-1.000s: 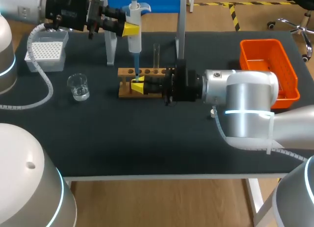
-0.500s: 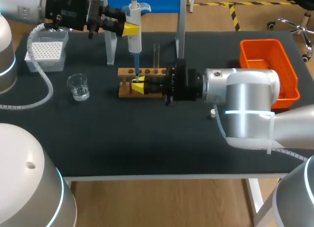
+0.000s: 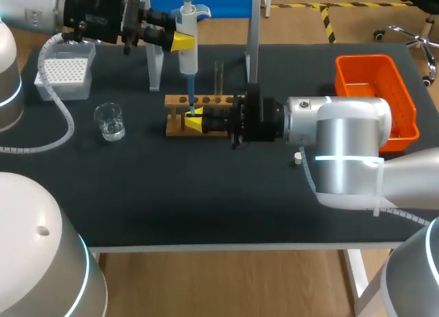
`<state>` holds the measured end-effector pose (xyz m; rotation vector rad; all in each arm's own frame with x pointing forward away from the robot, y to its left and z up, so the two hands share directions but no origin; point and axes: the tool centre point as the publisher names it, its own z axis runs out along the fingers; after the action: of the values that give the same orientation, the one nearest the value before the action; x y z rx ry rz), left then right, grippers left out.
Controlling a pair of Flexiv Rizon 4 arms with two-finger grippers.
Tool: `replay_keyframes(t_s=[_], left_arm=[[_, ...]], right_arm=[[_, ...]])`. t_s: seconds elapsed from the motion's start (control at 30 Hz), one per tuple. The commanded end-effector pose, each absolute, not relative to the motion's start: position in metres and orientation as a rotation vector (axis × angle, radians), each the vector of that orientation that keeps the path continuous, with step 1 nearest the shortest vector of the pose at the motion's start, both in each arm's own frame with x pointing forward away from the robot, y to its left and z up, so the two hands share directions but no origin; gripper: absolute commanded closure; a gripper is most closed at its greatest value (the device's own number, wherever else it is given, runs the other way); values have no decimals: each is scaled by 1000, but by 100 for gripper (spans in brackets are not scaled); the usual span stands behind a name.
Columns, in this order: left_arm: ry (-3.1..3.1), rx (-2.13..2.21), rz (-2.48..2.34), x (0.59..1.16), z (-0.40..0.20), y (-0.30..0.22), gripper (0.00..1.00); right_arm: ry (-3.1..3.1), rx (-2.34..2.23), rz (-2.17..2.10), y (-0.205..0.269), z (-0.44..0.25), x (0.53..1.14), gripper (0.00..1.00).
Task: Invert the test tube, pick up the pipette, mount the tip to pipette, aspirate from beaker and dispense into the tube, eject the tip, return the pipette, and cap with the stopper.
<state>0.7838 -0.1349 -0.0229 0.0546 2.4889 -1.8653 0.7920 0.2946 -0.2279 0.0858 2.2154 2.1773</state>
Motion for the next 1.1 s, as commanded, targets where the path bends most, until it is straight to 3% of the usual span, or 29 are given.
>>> replay_keyframes(t_s=[0.03, 1.1], left_arm=[[2489, 56, -1865, 784, -23, -134, 100], [2489, 56, -1865, 784, -23, -134, 100]], right_arm=[[2211, 81, 2180, 294, -228, 793, 100], [2170, 79, 2231, 300, -215, 792, 100]])
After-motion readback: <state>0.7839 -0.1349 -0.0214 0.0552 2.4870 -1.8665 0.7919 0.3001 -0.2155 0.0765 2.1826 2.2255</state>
